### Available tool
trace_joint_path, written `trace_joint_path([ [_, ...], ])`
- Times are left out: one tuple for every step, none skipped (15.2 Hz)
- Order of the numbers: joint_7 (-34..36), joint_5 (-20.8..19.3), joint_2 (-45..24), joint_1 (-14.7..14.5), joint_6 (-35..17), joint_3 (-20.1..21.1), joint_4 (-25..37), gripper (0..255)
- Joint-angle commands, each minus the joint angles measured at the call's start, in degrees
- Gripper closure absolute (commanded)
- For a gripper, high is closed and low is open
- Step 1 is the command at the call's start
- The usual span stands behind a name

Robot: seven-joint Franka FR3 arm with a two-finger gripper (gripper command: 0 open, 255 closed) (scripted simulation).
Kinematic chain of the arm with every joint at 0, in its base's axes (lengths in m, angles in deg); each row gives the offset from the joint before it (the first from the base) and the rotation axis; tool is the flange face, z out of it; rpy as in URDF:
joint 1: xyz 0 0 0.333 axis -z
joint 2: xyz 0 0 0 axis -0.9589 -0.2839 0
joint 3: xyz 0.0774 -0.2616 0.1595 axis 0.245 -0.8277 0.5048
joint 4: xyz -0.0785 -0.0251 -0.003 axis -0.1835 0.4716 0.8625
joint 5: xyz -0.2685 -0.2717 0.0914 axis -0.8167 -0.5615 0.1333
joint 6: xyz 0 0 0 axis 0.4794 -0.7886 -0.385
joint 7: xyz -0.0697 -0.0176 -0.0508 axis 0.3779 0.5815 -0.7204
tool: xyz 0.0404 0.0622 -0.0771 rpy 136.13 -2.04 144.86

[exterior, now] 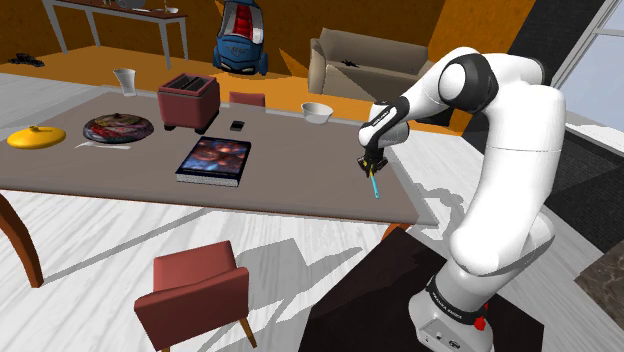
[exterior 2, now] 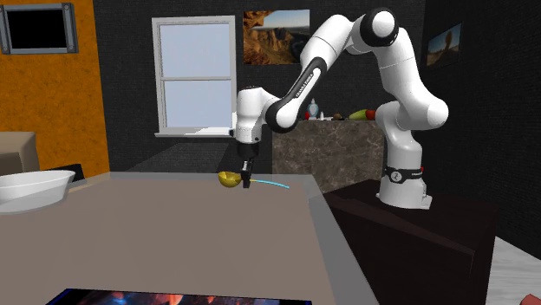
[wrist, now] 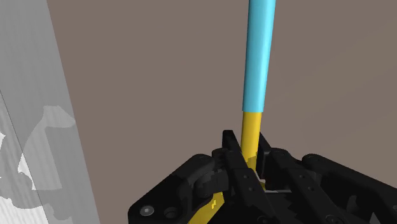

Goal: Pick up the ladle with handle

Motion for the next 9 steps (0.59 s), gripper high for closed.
trace_joint_path([
  [0.0, 0.0, 0.0, 0.0, 0.0, 0.0, -0.1, 255],
  [0.0, 0.0, 0.0, 0.0, 0.0, 0.0, -0.1, 255],
  [0.0, 0.0, 0.0, 0.0, 0.0, 0.0, -0.1, 255],
  [0.0, 0.0, 0.0, 0.0, 0.0, 0.0, -0.1, 255],
  [0.0, 0.0, 0.0, 0.0, 0.0, 0.0, 0.0, 255],
  [-0.1, -0.1, 0.6, 0.0, 0.7, -0.1, 0.0, 255],
  [-0.1, -0.1, 1.2, -0.1, 1.3, -0.1, 0.1, 255],
  [-0.2, -0.2, 1.8, -0.1, 1.9, -0.2, 0.1, 255],
  [-0.3, -0.2, 2.3, -0.2, 2.6, -0.2, 0.2, 255],
])
